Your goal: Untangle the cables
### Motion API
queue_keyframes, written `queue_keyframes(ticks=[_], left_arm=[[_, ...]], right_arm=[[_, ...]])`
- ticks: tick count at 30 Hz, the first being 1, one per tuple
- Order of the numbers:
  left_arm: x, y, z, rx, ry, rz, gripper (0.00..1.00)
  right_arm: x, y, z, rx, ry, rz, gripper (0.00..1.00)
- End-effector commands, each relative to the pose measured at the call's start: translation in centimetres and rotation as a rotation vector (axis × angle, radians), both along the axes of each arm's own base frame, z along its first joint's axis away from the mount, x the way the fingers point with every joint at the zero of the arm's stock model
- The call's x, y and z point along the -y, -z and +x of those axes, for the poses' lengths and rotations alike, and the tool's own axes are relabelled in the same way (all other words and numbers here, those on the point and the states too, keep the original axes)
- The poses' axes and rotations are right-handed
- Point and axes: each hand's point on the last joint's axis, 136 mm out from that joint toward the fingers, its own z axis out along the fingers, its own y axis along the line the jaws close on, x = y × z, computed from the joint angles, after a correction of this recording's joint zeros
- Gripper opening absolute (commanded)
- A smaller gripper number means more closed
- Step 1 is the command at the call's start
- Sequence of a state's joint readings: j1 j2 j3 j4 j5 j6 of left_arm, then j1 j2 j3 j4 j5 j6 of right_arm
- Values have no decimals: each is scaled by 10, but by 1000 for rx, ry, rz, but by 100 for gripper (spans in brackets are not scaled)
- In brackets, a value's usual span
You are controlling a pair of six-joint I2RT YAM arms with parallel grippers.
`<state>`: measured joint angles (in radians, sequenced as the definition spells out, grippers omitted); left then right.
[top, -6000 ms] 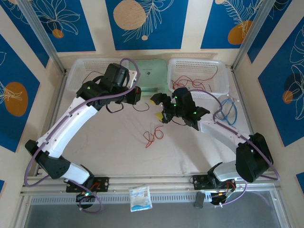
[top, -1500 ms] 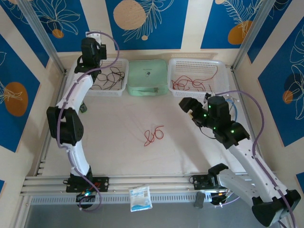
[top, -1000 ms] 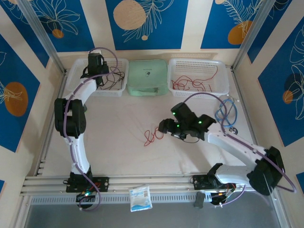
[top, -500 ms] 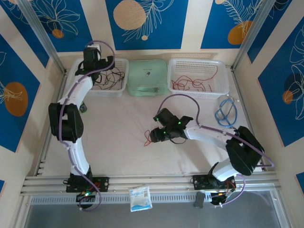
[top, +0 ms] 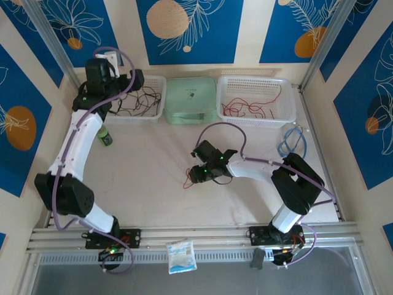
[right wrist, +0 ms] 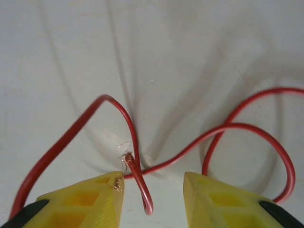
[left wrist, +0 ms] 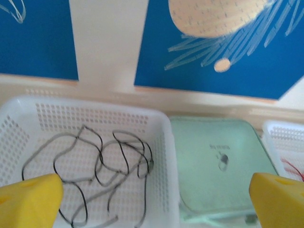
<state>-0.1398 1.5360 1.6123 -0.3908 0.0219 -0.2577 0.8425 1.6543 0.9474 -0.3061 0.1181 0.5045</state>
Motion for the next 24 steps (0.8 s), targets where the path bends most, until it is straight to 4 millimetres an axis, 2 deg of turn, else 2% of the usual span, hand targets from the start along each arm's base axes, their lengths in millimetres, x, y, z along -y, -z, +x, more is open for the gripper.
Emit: queue_keyframes(ticks=[1,3,6,9,11,14,17,19,24], left_arm=[[16,29,-29,-103,51,-46,100],[22,32,-43,-110,70,-58,100],[29,42,-61,-133,91,-72,100],[38,52,-80,-172,123,-104,100],[47,62,-94,-202,152,-124,100],[67,79,-118,-239,219,-128,100],[88,99,-139,-270,293,-97,100],[103,111,-150,-266,348,-68,100],[131,132,-166,-202,442,-62,98]], right_arm=[[-16,-3,-1,-4,-27,38,35],[-17,-2,1,-2,-24,38,33],[-18,-2,5,9,-14,36,24],[-17,-8,9,31,2,33,0],[-16,-19,11,50,5,39,0],[-11,-54,12,89,10,65,0],[-2,-105,11,131,16,122,0],[8,-141,8,148,24,174,0],[42,-217,3,159,93,343,0]])
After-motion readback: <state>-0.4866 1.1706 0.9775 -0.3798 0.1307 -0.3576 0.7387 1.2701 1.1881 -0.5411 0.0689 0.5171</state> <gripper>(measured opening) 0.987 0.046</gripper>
